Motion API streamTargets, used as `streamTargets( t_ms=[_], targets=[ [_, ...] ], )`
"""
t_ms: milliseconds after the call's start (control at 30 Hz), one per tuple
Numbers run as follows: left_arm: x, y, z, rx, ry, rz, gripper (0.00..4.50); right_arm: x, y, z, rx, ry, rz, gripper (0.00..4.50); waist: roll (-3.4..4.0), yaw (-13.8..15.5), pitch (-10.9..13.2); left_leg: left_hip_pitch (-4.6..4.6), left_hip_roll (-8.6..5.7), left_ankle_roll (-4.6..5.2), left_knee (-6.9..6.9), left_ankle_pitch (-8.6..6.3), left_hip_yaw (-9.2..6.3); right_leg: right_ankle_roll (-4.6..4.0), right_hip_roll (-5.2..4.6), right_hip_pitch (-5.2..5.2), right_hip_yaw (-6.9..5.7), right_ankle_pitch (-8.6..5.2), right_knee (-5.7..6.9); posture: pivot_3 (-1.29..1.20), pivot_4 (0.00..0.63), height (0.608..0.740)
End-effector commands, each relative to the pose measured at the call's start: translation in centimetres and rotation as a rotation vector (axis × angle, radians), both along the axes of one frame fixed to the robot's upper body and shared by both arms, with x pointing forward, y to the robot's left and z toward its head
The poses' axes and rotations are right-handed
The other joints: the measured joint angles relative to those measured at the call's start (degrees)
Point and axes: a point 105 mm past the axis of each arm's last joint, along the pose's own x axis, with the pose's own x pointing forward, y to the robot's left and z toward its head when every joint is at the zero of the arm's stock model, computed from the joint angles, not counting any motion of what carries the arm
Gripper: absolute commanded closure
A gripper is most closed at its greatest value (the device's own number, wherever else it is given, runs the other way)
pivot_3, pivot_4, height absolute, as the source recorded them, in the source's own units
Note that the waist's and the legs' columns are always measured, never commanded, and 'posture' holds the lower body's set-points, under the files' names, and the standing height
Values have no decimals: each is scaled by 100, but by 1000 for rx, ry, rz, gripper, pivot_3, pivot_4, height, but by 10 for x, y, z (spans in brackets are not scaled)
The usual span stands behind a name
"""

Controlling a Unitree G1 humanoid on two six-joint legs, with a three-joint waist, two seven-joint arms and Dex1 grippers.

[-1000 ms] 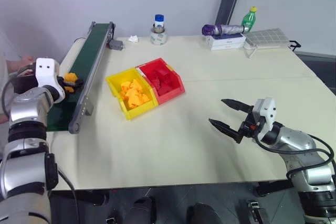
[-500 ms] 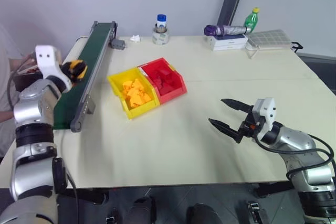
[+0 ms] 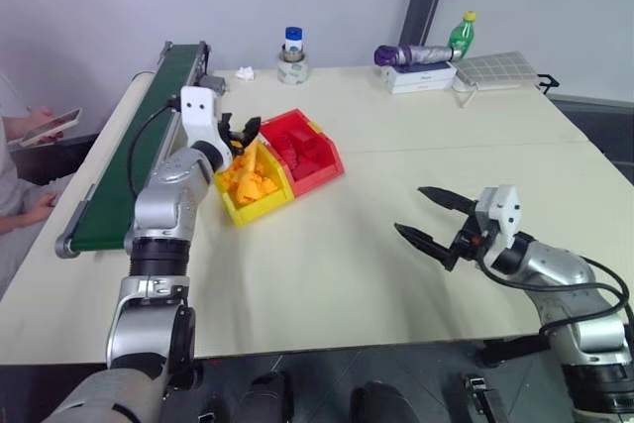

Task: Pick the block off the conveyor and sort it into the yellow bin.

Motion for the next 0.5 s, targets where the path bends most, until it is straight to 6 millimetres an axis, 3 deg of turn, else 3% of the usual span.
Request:
streamTargets(
  t_ms=[33, 200, 300, 400, 500],
  targets=[
    [-2, 12, 13, -1, -57, 43, 1427, -4, 3, 15, -4, -62, 9, 0, -1, 19, 1, 0, 0, 0, 4, 0, 0, 0, 0, 1, 0, 0, 0, 0, 150, 740],
    [-16, 13, 29, -7, -119, -29, 1427, -3, 4, 14, 0, -60, 10, 0, -5, 22, 3, 0, -1, 3, 14, -2, 0, 4, -6, 9, 1, 3, -1, 0, 150, 740],
    [-37, 16, 47, 14, -181, -120, 1427, -3, 4, 14, 0, -60, 13, 0, -10, 10, 6, -3, 0, 3, 13, -2, -2, 2, -12, 3, 8, 4, -2, 0, 150, 740],
    [-56, 25, 50, 21, -159, -170, 1427, -3, 3, 14, -2, -59, 14, 0, -9, 1, 5, -2, 1, 1, 4, -3, 0, 1, -14, -1, 18, 4, -3, 0, 150, 740],
    [-105, 44, 38, 118, -106, -258, 1427, -2, 2, 13, -6, -54, 24, 0, -4, -108, 3, 6, 3, 1, -14, -3, 13, 0, -15, -7, 34, 4, -9, 0, 150, 740]
  ],
)
